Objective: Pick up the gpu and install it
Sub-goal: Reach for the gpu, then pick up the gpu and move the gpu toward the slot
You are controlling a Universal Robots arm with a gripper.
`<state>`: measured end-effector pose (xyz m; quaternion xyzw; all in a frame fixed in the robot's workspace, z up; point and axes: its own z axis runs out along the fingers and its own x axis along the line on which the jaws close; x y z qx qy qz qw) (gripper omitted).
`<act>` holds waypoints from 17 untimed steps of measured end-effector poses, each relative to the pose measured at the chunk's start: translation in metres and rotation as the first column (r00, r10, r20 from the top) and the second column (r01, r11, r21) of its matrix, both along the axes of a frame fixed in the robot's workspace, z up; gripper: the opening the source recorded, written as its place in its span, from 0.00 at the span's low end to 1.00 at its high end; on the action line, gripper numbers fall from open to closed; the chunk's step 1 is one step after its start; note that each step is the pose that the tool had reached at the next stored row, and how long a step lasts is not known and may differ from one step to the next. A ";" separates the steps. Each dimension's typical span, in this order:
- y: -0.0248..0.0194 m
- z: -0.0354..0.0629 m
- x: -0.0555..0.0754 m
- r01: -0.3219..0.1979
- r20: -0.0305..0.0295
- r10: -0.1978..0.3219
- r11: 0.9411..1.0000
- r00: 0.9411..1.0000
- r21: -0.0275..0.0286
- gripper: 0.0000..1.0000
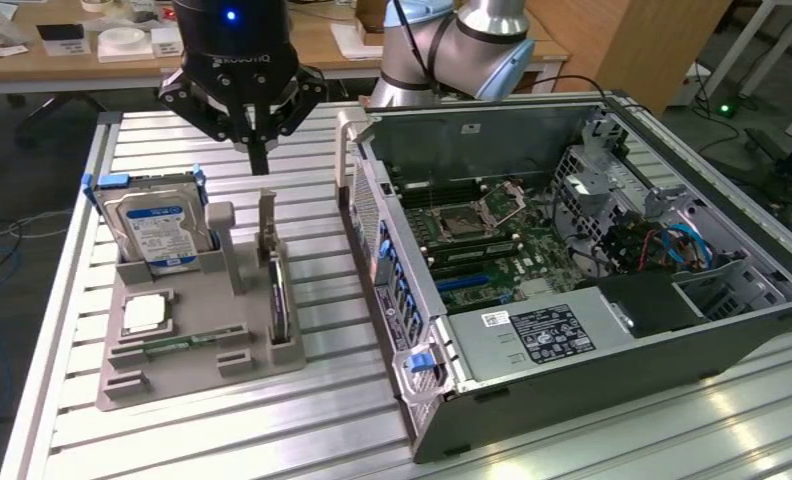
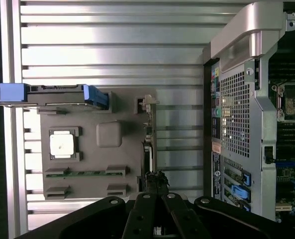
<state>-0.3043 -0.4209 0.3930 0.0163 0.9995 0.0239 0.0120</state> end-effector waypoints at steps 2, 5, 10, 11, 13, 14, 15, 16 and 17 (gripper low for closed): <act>0.0000 0.0000 0.000 0.000 0.000 0.000 1.000 1.000 0.000 0.11; 0.0000 0.0000 0.000 0.000 0.000 0.000 1.000 1.000 0.000 0.11; 0.0000 0.0000 0.000 0.000 0.000 0.000 1.000 1.000 0.000 0.11; 0.0000 0.0000 0.000 0.000 0.000 0.000 1.000 1.000 0.000 0.11; 0.0000 0.0000 0.000 0.000 0.000 0.000 1.000 1.000 0.000 0.11; 0.0000 0.0000 0.000 0.000 0.000 0.000 1.000 1.000 0.000 0.11; 0.0000 0.0000 0.000 0.000 0.000 0.000 1.000 1.000 0.000 0.17; 0.0000 0.0000 0.000 0.000 0.000 0.000 1.000 1.000 0.000 0.23; 0.0000 0.0000 0.000 0.000 0.000 0.000 1.000 1.000 0.000 0.23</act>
